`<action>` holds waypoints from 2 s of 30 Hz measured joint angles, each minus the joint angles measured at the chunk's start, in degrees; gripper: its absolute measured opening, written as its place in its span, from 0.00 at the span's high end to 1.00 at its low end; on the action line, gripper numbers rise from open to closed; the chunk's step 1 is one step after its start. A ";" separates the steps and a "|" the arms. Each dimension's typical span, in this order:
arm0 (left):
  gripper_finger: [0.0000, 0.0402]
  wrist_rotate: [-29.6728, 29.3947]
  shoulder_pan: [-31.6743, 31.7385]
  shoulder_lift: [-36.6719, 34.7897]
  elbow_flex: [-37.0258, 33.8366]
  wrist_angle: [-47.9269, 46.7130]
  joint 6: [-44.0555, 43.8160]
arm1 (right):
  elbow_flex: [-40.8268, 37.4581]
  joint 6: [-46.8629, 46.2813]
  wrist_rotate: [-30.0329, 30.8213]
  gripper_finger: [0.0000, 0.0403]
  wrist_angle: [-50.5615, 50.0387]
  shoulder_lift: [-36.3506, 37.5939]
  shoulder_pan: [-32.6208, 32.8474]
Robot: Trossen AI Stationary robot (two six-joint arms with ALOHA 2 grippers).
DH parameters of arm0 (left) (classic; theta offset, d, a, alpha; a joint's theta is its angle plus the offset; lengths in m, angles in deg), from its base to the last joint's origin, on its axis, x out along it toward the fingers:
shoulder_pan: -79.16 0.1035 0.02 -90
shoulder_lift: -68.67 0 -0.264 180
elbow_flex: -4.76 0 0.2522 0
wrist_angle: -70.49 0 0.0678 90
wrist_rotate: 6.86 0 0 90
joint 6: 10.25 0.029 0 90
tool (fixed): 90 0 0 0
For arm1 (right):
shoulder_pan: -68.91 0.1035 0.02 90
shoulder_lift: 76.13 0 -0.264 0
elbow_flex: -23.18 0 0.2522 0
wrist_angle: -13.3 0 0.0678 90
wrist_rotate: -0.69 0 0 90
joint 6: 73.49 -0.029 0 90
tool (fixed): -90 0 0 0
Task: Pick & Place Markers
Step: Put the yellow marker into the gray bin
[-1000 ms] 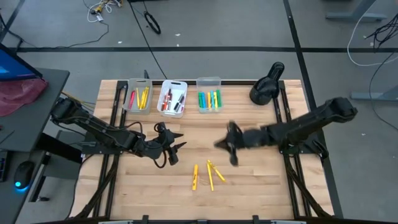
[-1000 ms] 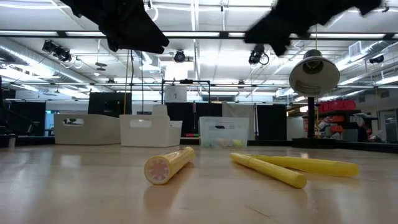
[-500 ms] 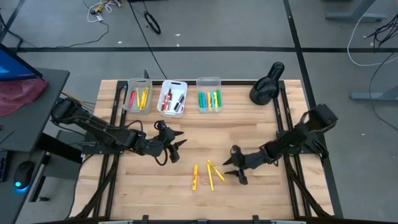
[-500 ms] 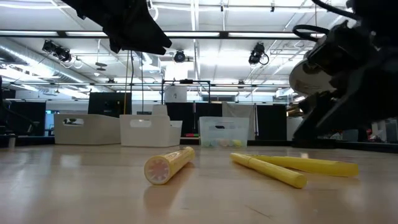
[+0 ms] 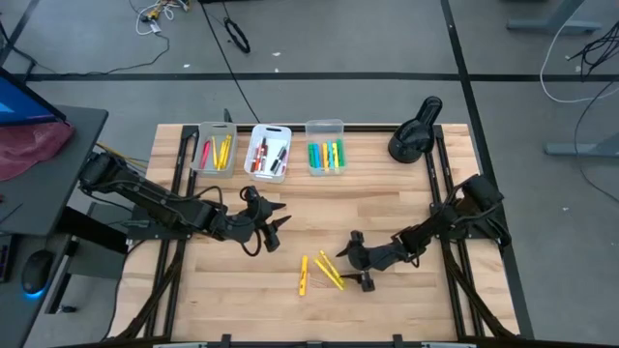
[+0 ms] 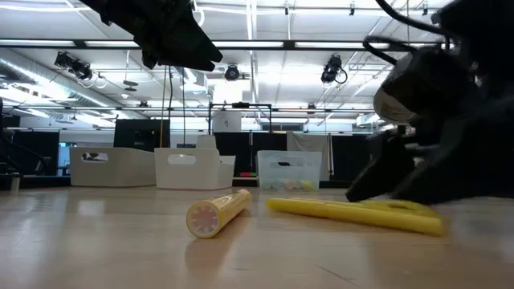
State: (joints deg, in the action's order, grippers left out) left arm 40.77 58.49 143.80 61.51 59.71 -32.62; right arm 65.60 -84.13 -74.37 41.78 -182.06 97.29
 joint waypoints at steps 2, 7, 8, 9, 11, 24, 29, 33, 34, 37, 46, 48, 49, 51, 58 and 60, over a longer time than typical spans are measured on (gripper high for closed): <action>0.56 0.00 0.00 0.01 0.00 0.00 0.00 | -1.09 -0.68 1.05 0.25 -0.37 0.16 -0.04; 0.56 0.00 0.00 0.02 0.00 -0.02 -0.01 | -2.09 -1.86 2.89 0.33 -3.93 3.93 -0.22; 0.56 0.00 0.00 0.02 0.00 0.01 0.00 | -2.12 -2.00 3.37 0.34 -4.80 4.96 -0.22; 0.56 -0.02 0.00 0.02 0.00 -0.02 0.00 | -2.15 -2.21 3.82 0.35 -4.78 5.87 -0.22; 0.56 -0.02 0.00 0.02 0.00 -0.02 0.00 | -2.07 -2.04 4.12 0.37 -4.22 7.20 -0.24; 0.56 -0.02 0.00 0.02 0.00 -0.02 -0.02 | -2.00 8.34 -15.86 0.48 -3.77 5.08 -7.16; 0.56 -0.01 0.00 0.02 0.00 -0.02 0.00 | -1.80 8.68 -15.98 0.52 -6.55 4.79 -7.17; 0.56 -0.01 -0.02 0.02 0.00 -0.02 -0.01 | -1.76 8.62 -14.57 0.56 -7.31 4.79 -7.12; 0.56 -0.01 -0.02 0.02 0.00 -0.02 -0.01 | -1.78 8.65 -14.31 0.57 -7.16 4.79 -7.10; 0.56 0.00 -0.02 0.02 0.00 -0.02 0.00 | -1.98 8.35 -12.80 0.58 -4.82 4.69 -7.13; 0.56 -0.02 -0.02 0.02 0.00 -0.04 -0.02 | -1.18 15.35 -13.28 0.59 -1.17 4.68 -7.32; 0.56 -0.02 -0.02 0.02 0.00 -0.04 -0.02 | -1.17 16.23 -13.97 0.59 -0.77 4.68 -7.43; 0.56 -0.02 -0.02 0.02 0.00 -0.04 -0.02 | -1.17 16.58 -14.14 0.59 -0.84 4.68 -7.48; 0.56 -0.01 -0.02 0.02 0.00 -0.04 -0.02 | -1.17 17.19 -14.42 0.59 -0.83 4.68 -7.72; 0.56 -0.02 -0.02 0.02 0.00 -0.04 -0.02 | -1.17 20.13 -16.33 0.56 -0.24 4.67 -9.25; 0.56 -0.01 -0.02 0.02 0.00 -0.02 -0.02 | -0.87 20.14 -18.06 0.55 0.34 3.73 -9.80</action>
State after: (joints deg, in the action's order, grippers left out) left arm 40.77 58.47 143.82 61.51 59.68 -32.64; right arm 64.73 -63.98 -92.43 42.13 -178.32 87.50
